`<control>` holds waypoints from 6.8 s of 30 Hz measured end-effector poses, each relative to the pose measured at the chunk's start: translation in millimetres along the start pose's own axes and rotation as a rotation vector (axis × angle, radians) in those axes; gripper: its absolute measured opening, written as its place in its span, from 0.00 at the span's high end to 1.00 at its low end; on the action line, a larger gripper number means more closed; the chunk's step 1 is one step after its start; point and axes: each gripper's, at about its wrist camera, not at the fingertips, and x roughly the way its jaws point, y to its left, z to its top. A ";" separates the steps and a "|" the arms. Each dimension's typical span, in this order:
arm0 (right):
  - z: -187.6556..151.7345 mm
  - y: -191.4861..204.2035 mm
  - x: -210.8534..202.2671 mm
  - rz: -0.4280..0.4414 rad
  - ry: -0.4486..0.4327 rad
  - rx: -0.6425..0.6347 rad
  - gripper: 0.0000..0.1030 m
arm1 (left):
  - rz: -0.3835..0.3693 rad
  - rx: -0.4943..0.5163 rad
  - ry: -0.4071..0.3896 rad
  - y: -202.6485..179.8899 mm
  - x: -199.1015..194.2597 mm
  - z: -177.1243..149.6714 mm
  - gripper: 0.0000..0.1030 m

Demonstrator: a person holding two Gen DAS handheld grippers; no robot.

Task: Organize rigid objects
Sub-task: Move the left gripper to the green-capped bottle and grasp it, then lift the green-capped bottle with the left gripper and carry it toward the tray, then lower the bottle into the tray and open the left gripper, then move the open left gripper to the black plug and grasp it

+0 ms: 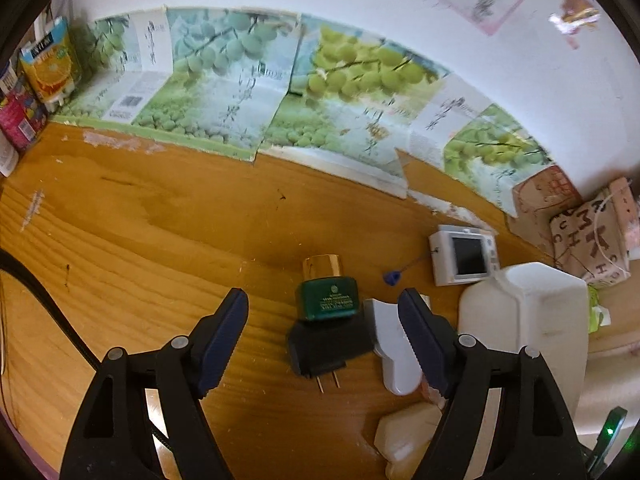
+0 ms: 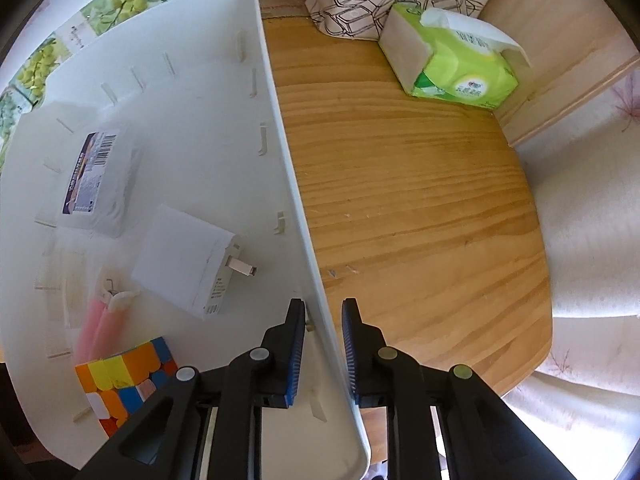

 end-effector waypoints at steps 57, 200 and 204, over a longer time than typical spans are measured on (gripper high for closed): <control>11.3 8.7 3.1 -0.044 0.060 0.072 0.80 | -0.212 -0.177 -0.110 39.4 22.3 0.9 0.68; 29.4 -26.7 3.7 0.215 0.005 0.135 0.90 | 0.047 0.154 0.001 -44.2 -55.3 -75.9 0.25; 30.1 -30.7 3.9 0.195 0.008 0.173 0.89 | 0.069 0.179 0.057 -30.8 -38.1 -63.1 0.25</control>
